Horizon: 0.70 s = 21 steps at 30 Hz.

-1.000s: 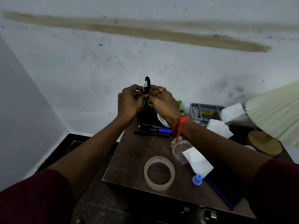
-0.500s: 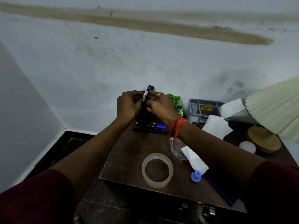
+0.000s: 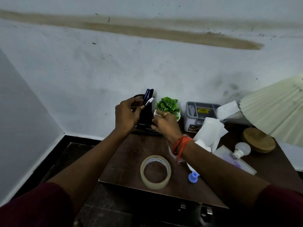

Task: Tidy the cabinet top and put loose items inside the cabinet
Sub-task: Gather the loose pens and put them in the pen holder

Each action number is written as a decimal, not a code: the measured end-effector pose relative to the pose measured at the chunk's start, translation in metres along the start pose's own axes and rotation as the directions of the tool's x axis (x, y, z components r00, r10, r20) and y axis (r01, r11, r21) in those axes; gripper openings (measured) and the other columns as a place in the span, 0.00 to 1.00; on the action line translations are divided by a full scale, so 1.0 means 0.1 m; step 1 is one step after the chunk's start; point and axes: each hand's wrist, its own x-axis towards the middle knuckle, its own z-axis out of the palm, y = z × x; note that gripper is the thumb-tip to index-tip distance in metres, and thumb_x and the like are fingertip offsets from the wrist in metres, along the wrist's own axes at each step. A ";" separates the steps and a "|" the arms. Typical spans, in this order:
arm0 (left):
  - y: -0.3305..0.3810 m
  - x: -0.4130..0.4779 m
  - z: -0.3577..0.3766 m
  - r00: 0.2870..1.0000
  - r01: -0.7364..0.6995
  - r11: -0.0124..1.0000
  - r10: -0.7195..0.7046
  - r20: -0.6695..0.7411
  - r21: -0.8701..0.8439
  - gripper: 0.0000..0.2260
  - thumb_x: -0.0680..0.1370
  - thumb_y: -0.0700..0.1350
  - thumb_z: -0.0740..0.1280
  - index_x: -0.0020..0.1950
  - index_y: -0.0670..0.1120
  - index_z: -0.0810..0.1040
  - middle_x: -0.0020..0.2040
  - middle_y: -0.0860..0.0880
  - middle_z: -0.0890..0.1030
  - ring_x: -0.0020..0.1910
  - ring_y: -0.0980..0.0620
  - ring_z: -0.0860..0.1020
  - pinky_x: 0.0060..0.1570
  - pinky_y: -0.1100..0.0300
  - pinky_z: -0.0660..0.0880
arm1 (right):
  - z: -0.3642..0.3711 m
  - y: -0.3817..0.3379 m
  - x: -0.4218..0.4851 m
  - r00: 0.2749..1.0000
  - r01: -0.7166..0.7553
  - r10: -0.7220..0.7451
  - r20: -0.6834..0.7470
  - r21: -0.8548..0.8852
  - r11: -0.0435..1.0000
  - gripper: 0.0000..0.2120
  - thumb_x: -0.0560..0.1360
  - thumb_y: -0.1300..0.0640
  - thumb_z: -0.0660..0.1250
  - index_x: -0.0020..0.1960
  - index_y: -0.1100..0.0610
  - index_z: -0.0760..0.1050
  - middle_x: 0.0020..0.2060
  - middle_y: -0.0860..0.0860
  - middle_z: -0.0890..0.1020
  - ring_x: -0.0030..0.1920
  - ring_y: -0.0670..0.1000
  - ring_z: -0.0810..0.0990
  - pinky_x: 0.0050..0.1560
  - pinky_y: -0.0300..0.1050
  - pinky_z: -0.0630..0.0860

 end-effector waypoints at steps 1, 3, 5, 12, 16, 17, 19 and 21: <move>0.00 -0.02 0.00 1.000 -0.011 1.000 0.012 -0.005 0.005 0.08 0.72 0.41 0.72 0.50 0.46 0.85 0.45 0.51 0.86 0.44 0.58 0.84 0.50 0.58 0.80 | 0.01 0.06 -0.03 0.999 -0.045 0.045 -0.007 0.029 0.999 0.22 0.73 0.63 0.64 0.67 0.57 0.72 0.40 0.48 0.79 0.40 0.46 0.79 0.59 0.55 0.78; -0.01 -0.06 0.02 0.999 -0.031 0.999 0.030 0.017 0.017 0.07 0.72 0.43 0.73 0.49 0.47 0.85 0.44 0.52 0.86 0.43 0.59 0.83 0.50 0.59 0.80 | 0.06 0.15 -0.08 0.994 -0.110 0.111 -0.016 0.076 0.991 0.21 0.71 0.61 0.65 0.64 0.56 0.74 0.40 0.50 0.80 0.43 0.50 0.81 0.59 0.55 0.78; -0.05 -0.09 0.05 0.998 -0.033 0.999 0.032 0.054 0.029 0.07 0.72 0.45 0.74 0.49 0.48 0.85 0.43 0.52 0.86 0.43 0.60 0.83 0.50 0.61 0.80 | 0.10 0.22 -0.13 0.983 -0.175 0.180 -0.019 0.148 0.973 0.16 0.72 0.64 0.63 0.60 0.59 0.75 0.39 0.52 0.80 0.47 0.53 0.81 0.60 0.54 0.77; -0.20 -0.20 0.23 0.920 -0.119 0.977 0.043 0.389 0.174 0.09 0.75 0.45 0.70 0.54 0.49 0.84 0.50 0.52 0.85 0.49 0.58 0.82 0.49 0.72 0.73 | 0.18 0.36 -0.25 0.927 -0.360 0.366 0.076 0.449 0.818 0.07 0.76 0.66 0.57 0.48 0.62 0.74 0.49 0.58 0.78 0.53 0.55 0.78 0.51 0.46 0.76; -0.22 -0.24 0.33 0.865 -0.196 0.955 0.061 0.497 0.224 0.12 0.77 0.43 0.66 0.58 0.46 0.82 0.54 0.49 0.84 0.55 0.51 0.81 0.55 0.57 0.76 | 0.21 0.42 -0.23 0.928 -0.343 0.367 0.062 0.527 0.778 0.09 0.75 0.68 0.56 0.49 0.60 0.74 0.40 0.55 0.78 0.43 0.51 0.78 0.43 0.44 0.77; -0.21 -0.25 0.36 0.859 -0.209 0.951 0.066 0.508 0.230 0.12 0.77 0.43 0.65 0.59 0.46 0.82 0.55 0.48 0.84 0.55 0.50 0.81 0.55 0.56 0.76 | 0.21 0.43 -0.21 0.927 -0.336 0.371 0.048 0.542 0.770 0.10 0.74 0.68 0.56 0.48 0.59 0.74 0.39 0.55 0.78 0.41 0.51 0.77 0.40 0.43 0.77; -0.21 -0.27 0.39 0.843 -0.227 0.943 0.065 0.534 0.243 0.12 0.77 0.42 0.65 0.59 0.45 0.82 0.55 0.47 0.84 0.56 0.49 0.81 0.55 0.56 0.76 | 0.21 0.45 -0.19 0.925 -0.328 0.378 0.027 0.555 0.764 0.11 0.74 0.68 0.56 0.51 0.60 0.74 0.41 0.56 0.78 0.42 0.51 0.77 0.37 0.43 0.76; -0.23 -0.28 0.40 0.822 -0.254 0.932 0.066 0.565 0.260 0.13 0.76 0.41 0.65 0.60 0.44 0.81 0.57 0.46 0.83 0.57 0.48 0.80 0.57 0.57 0.75 | 0.22 0.47 -0.17 0.923 -0.322 0.384 0.003 0.552 0.769 0.12 0.74 0.67 0.57 0.54 0.59 0.74 0.46 0.57 0.79 0.43 0.51 0.78 0.35 0.43 0.76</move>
